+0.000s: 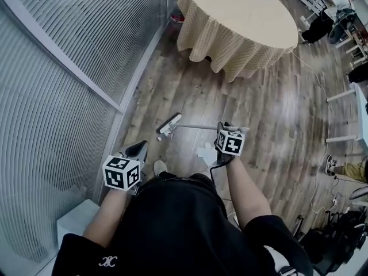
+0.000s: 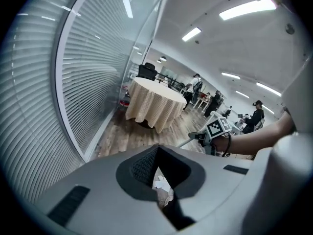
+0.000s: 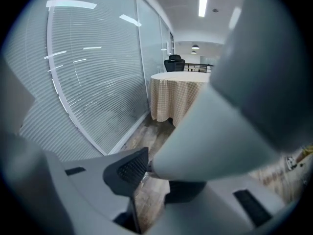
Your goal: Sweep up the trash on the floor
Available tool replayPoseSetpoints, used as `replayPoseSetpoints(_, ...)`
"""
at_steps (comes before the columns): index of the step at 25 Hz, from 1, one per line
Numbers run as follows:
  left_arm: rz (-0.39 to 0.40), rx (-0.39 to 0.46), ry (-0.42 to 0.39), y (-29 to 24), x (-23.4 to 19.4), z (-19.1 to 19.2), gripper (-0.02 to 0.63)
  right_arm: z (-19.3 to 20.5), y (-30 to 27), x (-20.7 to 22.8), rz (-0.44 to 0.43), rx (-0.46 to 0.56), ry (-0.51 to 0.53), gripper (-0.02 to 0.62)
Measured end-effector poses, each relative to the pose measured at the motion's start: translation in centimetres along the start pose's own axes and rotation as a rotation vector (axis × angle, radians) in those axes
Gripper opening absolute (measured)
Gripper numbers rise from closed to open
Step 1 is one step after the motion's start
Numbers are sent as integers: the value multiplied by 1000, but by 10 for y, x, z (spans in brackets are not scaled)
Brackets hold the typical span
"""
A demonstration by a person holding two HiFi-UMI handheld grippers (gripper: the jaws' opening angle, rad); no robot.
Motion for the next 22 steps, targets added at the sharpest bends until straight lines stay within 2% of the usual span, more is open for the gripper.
replayPoseSetpoints(10, 72, -30, -57, -31, 90, 3, -6, 36, 51, 98, 82, 1, -70, 107)
replayPoseSetpoints(17, 97, -43, -83, -49, 128, 11, -5, 49, 76, 136, 108, 9, -82, 107)
replayPoseSetpoints(22, 134, -57, -107, -64, 153, 11, -6, 37, 88, 144, 101, 53, -58, 104)
Point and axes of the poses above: the fingertips, and each gripper's own axes: y backward along the fingers, x to its right, z out of its underside, the point moved 9 cm from there along y, backward along the fingers, and after that the axes turned 1 degree about -y, right-handed, at the moved point
